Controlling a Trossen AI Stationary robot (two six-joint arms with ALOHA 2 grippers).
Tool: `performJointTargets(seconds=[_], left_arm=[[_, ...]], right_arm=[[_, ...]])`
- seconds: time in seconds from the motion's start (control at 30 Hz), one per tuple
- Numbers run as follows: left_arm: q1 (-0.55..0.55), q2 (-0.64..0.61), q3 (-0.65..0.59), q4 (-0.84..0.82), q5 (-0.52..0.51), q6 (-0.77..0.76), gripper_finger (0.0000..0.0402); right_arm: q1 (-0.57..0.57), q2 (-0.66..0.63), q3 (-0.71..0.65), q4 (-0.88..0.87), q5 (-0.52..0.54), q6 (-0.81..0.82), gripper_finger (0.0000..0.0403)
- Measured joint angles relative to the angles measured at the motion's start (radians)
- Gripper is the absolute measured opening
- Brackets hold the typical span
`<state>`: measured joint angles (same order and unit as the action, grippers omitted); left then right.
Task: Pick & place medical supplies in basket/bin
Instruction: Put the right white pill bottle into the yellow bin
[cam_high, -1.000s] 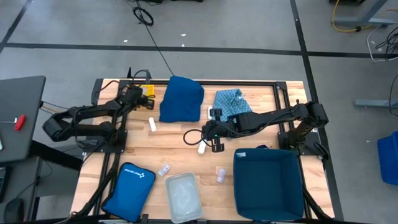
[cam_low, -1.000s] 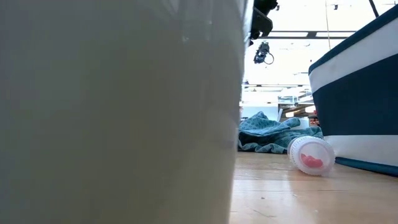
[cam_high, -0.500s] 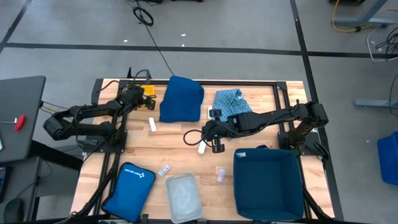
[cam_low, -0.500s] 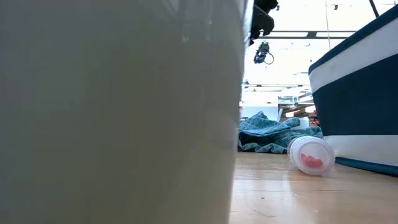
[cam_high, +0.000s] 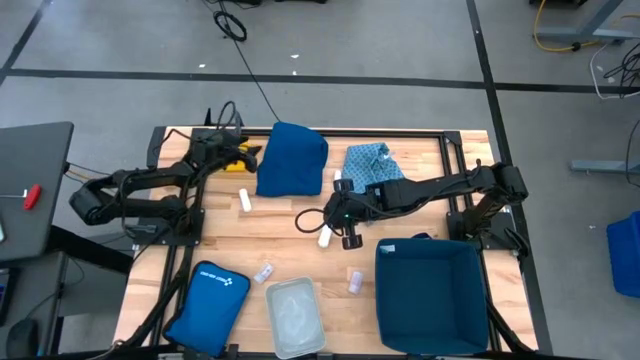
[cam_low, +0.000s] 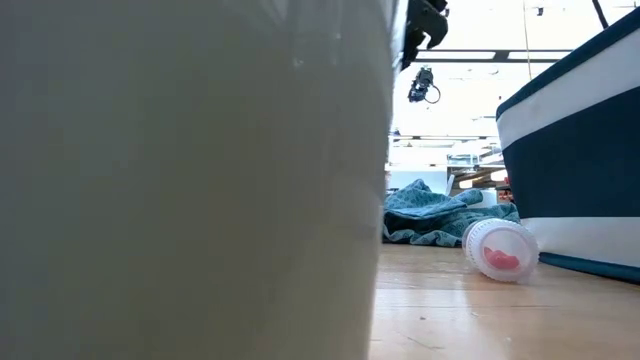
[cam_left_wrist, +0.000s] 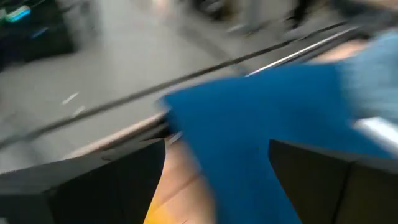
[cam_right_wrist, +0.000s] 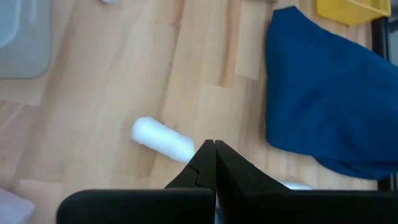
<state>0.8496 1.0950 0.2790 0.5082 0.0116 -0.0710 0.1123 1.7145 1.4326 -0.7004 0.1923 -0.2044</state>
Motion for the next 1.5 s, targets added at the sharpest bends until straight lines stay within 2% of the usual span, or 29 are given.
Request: performJointTargets(seconds=[0.23,0.37,0.47,0.7,0.83,0.93,1.1,1.3,1.5], left_arm=[[-0.070,0.000,0.000,0.170,0.320,0.008,0.0291],[-0.147,0.000,0.000,0.159,0.416,0.023,0.0291],[-0.221,0.000,0.000,0.151,0.459,0.035,0.0291],[-0.403,0.000,0.000,0.162,0.422,0.066,0.0291],[-0.478,0.000,0.000,0.161,0.362,0.093,0.0291],[-0.512,0.000,0.000,0.165,0.349,0.100,0.0291],[-0.554,0.000,0.000,0.176,0.330,0.097,0.0291],[-0.583,0.000,0.000,0.172,0.273,0.095,0.0291],[-0.583,0.005,0.000,0.166,0.268,0.096,0.0291]], right_arm=[[0.000,0.005,0.000,0.043,-0.055,-0.020,0.0022],[0.000,0.027,0.002,0.060,-0.108,-0.050,0.0048],[0.000,0.059,0.001,0.054,-0.156,-0.080,0.0084],[0.033,0.141,-0.001,-0.007,-0.172,-0.164,0.0210],[0.062,0.162,-0.001,-0.021,-0.172,-0.187,0.0258],[0.073,0.167,0.000,-0.021,-0.171,-0.197,0.0266],[0.074,0.175,0.000,-0.007,-0.179,-0.195,0.0255],[0.106,0.185,0.000,-0.019,-0.300,-0.180,0.0248],[0.174,0.185,0.000,-0.085,-0.313,-0.152,0.0247]])
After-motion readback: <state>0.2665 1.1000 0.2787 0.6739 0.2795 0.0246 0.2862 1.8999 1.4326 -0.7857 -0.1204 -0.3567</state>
